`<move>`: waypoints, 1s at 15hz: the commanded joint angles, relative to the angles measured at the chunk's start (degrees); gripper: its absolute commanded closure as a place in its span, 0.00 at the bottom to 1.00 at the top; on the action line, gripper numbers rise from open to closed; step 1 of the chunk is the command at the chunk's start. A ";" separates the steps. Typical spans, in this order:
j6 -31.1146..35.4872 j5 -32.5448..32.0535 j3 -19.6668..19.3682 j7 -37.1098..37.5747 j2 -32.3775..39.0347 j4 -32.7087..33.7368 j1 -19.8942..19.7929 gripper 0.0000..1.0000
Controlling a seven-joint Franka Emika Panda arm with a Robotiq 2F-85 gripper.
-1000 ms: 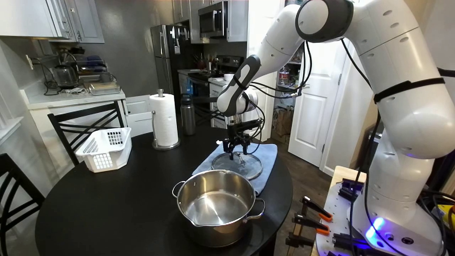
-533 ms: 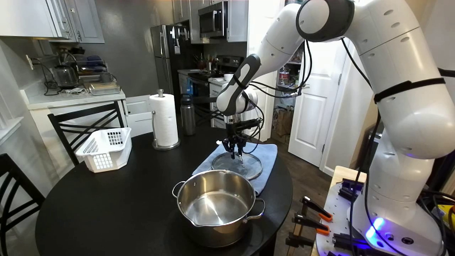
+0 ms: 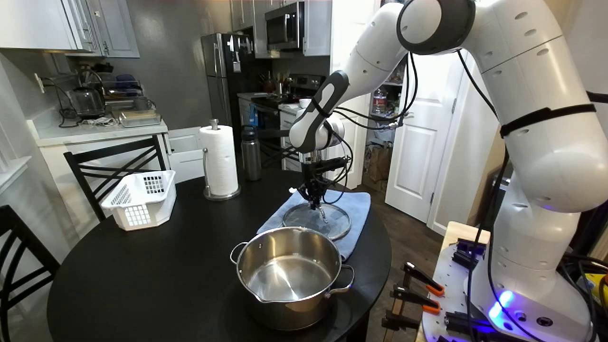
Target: Put the glass lid on the silver pot.
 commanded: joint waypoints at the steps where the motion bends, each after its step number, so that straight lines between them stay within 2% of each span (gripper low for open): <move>1: 0.03 -1.21 -0.17 -0.89 -3.51 -2.28 0.54 0.96; 9: 0.81 -10.34 -0.78 1.03 -9.48 -2.19 6.08 0.96; 15: -0.97 -13.04 -1.10 -0.84 -12.99 -1.87 6.05 0.96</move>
